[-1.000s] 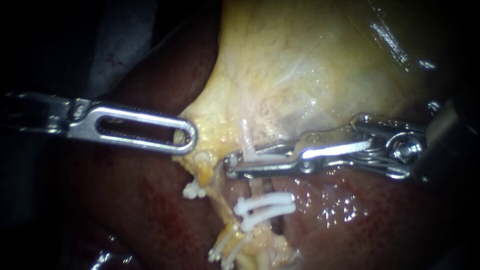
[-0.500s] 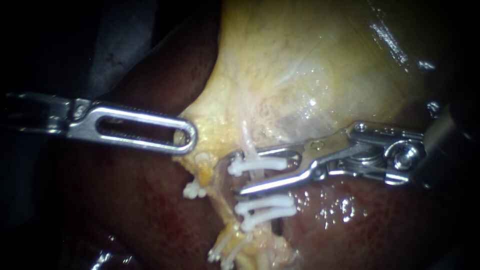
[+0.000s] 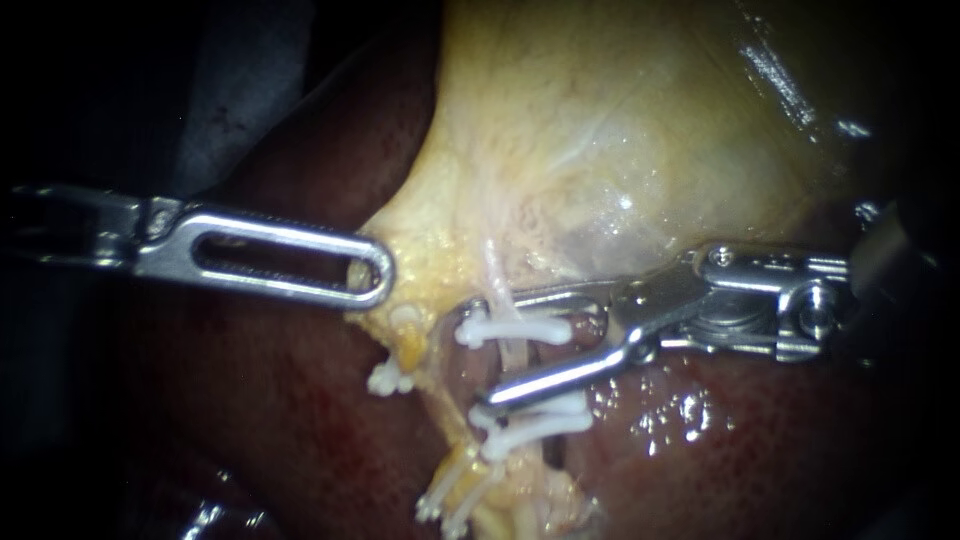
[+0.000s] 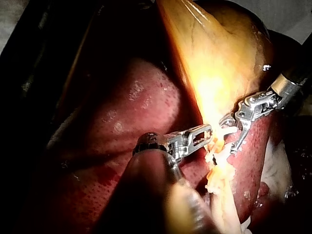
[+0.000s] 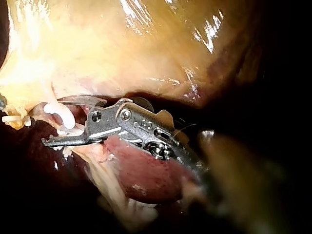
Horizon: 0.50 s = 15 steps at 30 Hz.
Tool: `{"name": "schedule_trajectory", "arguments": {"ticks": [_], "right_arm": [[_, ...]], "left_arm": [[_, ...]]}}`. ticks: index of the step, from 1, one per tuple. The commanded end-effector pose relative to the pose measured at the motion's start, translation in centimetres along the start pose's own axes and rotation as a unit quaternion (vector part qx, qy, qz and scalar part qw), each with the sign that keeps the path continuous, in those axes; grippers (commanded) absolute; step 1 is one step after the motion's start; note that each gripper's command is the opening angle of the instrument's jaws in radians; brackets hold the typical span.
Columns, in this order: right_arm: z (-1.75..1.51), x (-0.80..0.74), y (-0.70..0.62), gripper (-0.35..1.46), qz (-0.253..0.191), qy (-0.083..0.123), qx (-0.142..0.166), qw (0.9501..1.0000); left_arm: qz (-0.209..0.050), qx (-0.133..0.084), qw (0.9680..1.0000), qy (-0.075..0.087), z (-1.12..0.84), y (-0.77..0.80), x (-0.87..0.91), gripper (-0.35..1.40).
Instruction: Going back third clip right tube
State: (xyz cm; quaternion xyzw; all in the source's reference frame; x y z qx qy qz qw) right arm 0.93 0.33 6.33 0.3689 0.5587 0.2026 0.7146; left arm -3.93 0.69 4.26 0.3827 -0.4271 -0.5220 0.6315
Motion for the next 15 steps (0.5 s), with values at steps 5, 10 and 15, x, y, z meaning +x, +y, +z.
{"name": "schedule_trajectory", "arguments": {"ticks": [5,10,15], "right_arm": [[0.07,-0.07,-0.01,0.58,-0.001,-0.002,0.002,1.0],[0.15,-0.12,-0.01,0.58,-0.003,-0.002,0.001,1.0],[0.18,-0.12,-0.02,0.59,-0.004,-0.002,0.001,1.0]], "left_arm": [[0.0,0.0,1.0,0.0,0.0,0.0,0.0,-0.35],[0.0,0.0,1.0,0.0,0.0,0.0,0.0,-0.35],[0.0,0.0,1.0,0.0,0.0,0.0,0.0,-0.35]]}}
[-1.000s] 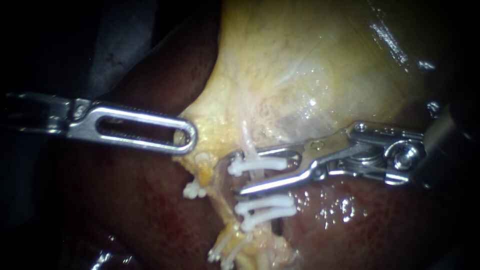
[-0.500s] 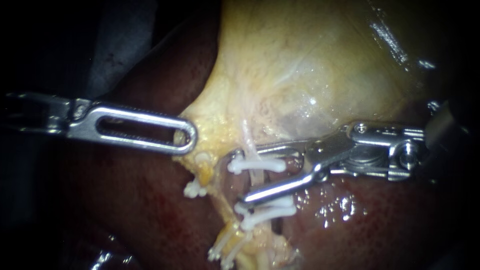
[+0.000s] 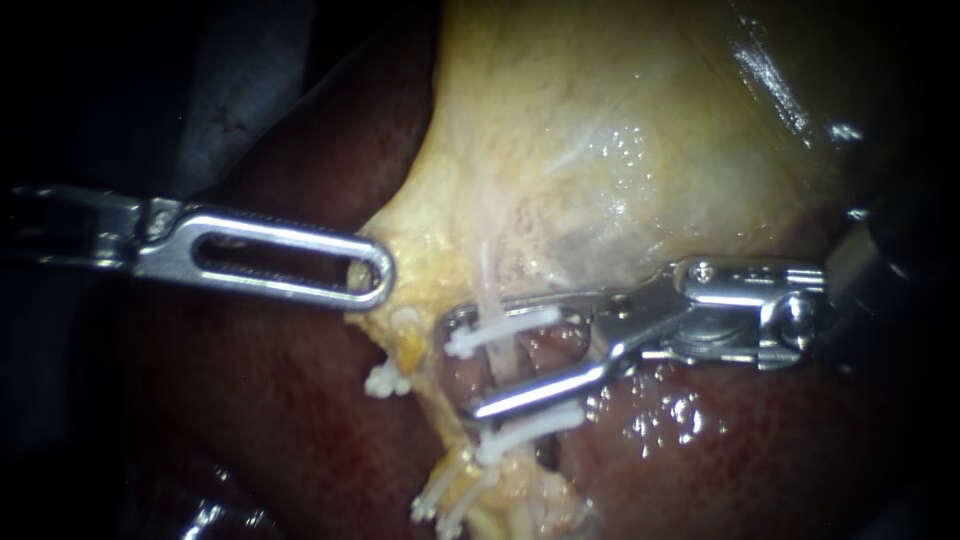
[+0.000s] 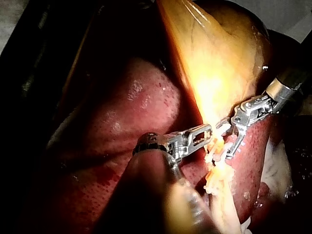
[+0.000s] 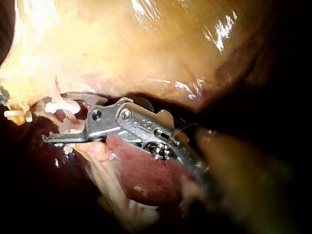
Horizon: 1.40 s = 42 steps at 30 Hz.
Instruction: Going back third clip right tube
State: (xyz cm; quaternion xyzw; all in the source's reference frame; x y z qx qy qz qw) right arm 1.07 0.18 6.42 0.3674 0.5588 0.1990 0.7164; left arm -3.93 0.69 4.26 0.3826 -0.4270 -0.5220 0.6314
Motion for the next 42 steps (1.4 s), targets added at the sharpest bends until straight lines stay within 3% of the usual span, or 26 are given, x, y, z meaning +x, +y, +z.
{"name": "schedule_trajectory", "arguments": {"ticks": [1,10,23,31,42], "right_arm": [[0.0,0.0,0.0,0.59,0.0,0.0,0.001,1.0],[-0.2,0.03,0.02,0.59,0.002,0.005,-0.008,1.0],[-0.7,0.18,-0.04,0.58,0.001,0.016,-0.028,0.9995],[-1.02,0.42,-0.11,0.6,-0.012,0.023,-0.043,0.9988],[-1.32,0.81,-0.36,0.6,-0.031,0.027,-0.054,0.9977]], "left_arm": [[0.0,0.0,1.0,0.0,0.0,0.0,0.0,-0.35],[0.0,0.0,1.0,0.0,0.0,0.0,0.0,-0.35],[0.0,0.0,1.0,0.0,0.0,0.0,0.0,-0.35],[0.0,0.0,1.0,0.0,0.0,0.0,0.0,-0.35],[0.001,0.0,1.0,0.0,0.0,0.05,0.0,-0.35]]}}
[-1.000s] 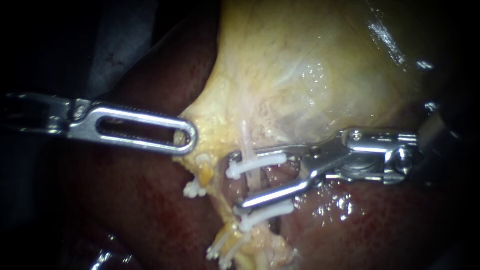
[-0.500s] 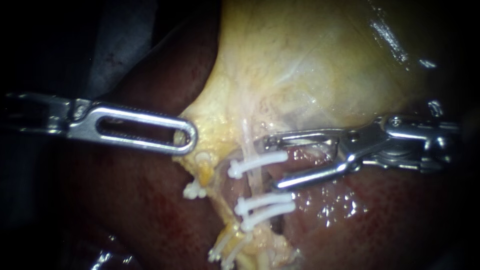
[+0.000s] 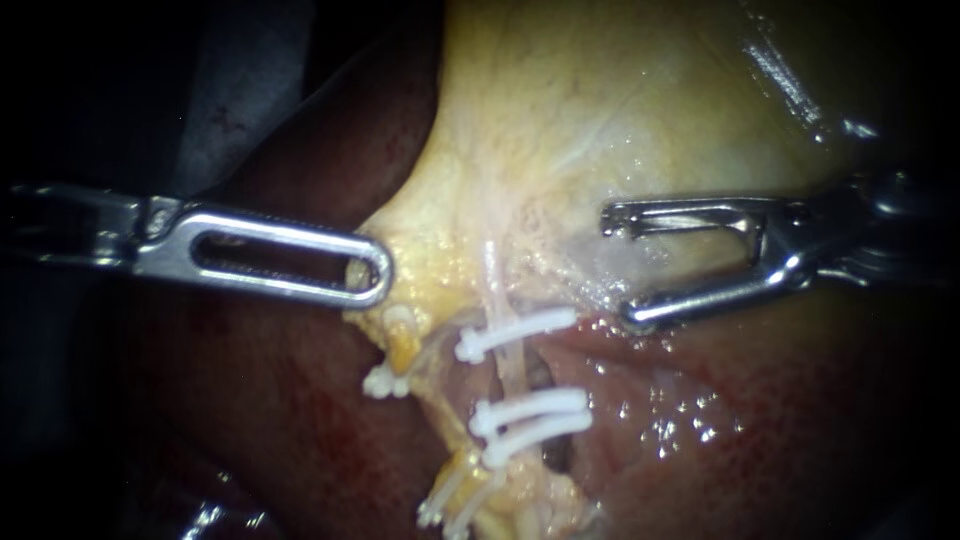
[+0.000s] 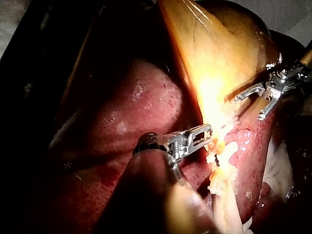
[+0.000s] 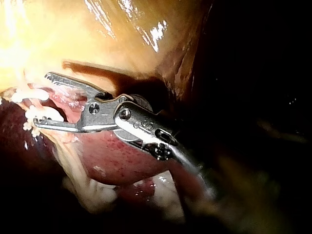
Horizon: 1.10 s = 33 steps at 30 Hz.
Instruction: Going back third clip right tube
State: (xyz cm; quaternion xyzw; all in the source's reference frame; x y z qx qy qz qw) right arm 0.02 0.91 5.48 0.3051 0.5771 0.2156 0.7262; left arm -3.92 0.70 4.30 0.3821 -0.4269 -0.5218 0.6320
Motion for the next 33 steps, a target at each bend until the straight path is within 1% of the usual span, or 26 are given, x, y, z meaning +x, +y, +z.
{"name": "schedule_trajectory", "arguments": {"ticks": [1,4,8,15,18,21,26,33], "right_arm": [[-0.02,0.03,-0.02,0.6,0.002,0.001,0.0,1.0],[-0.05,0.06,-0.07,0.6,0.003,0.001,0.001,1.0],[-0.04,0.05,-0.12,0.6,0.002,0.001,0.001,1.0],[-0.03,0.05,-0.12,0.6,0.002,0.001,0.0,1.0],[-0.03,0.05,-0.12,0.6,0.002,0.001,0.0,1.0],[-0.03,0.05,-0.12,0.6,0.002,0.001,0.0,1.0],[-0.02,0.04,-0.12,0.6,0.002,0.001,0.0,1.0],[-0.02,0.03,-0.12,0.6,0.002,0.001,-0.001,1.0]], "left_arm": [[0.0,0.0,1.0,0.0,0.0,0.01,0.0,-0.35],[0.001,0.0,1.0,0.0,0.01,0.02,0.0,-0.35],[0.001,0.0,1.0,0.0,0.01,0.03,0.0,-0.35],[0.001,-0.001,1.0,-0.001,0.04,0.06,0.0,-0.35],[0.002,-0.002,1.0,-0.002,0.1,0.1,0.02,-0.35],[0.004,-0.002,1.0,-0.001,0.19,0.16,0.05,-0.35],[0.008,0.001,1.0,0.004,0.41,0.24,0.12,-0.35],[0.01,0.002,0.9999,0.007,0.73,0.29,0.15,-0.35]]}}
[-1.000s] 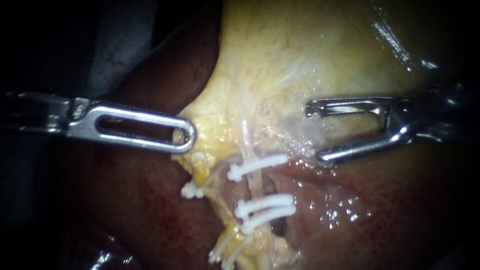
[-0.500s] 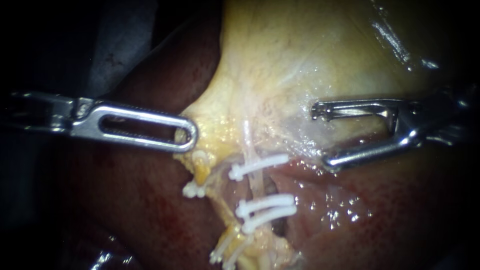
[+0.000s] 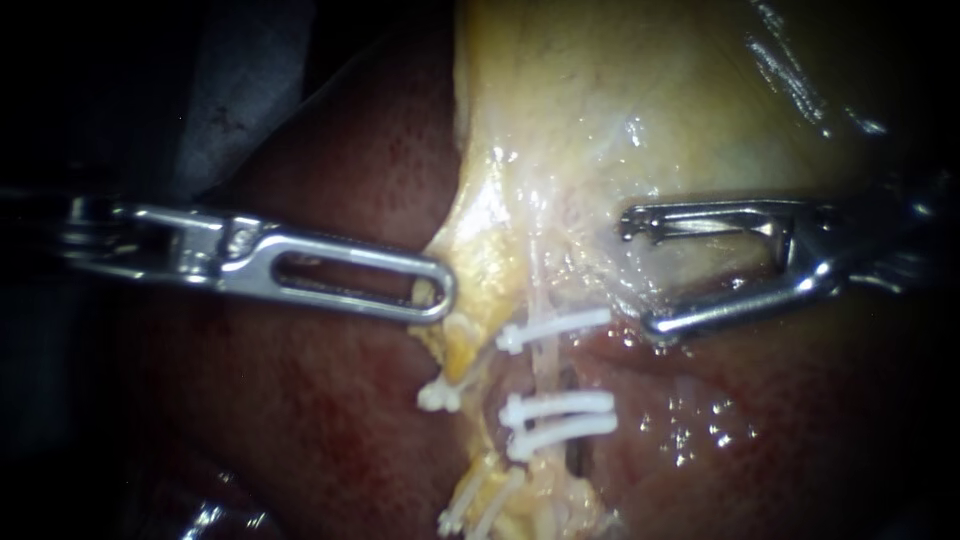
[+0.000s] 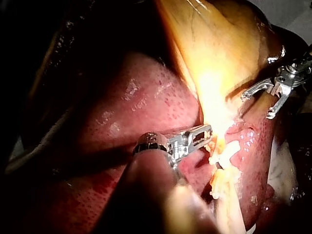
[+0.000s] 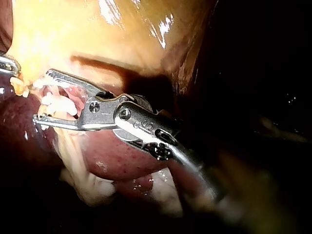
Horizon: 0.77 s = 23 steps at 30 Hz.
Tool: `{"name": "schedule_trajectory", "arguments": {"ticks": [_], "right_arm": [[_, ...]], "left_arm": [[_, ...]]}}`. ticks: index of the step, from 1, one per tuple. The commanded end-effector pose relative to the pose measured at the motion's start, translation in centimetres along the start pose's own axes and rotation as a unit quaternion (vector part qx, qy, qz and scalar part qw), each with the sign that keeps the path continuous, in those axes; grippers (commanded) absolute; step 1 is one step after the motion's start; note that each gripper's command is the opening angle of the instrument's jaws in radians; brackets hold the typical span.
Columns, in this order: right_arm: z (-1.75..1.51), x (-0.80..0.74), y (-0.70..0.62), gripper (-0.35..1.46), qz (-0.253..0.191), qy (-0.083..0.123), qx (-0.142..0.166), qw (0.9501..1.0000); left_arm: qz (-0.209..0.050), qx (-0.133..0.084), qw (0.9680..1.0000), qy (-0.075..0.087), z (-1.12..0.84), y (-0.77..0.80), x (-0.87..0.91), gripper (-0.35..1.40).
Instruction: Going back third clip right tube
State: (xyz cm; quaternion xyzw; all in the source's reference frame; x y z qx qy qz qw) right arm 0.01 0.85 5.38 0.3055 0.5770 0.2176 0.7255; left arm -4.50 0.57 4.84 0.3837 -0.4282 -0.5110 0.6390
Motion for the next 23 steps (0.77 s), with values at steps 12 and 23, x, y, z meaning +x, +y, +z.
{"name": "schedule_trajectory", "arguments": {"ticks": [12,23], "right_arm": [[0.0,0.0,0.0,0.6,0.0,0.0,0.0,1.0],[0.0,0.0,0.0,0.6,0.0,0.0,0.0,1.0]], "left_arm": [[0.003,0.002,1.0,0.005,0.17,0.04,0.06,-0.35],[0.003,0.003,1.0,0.006,0.16,0.03,0.06,-0.35]]}}
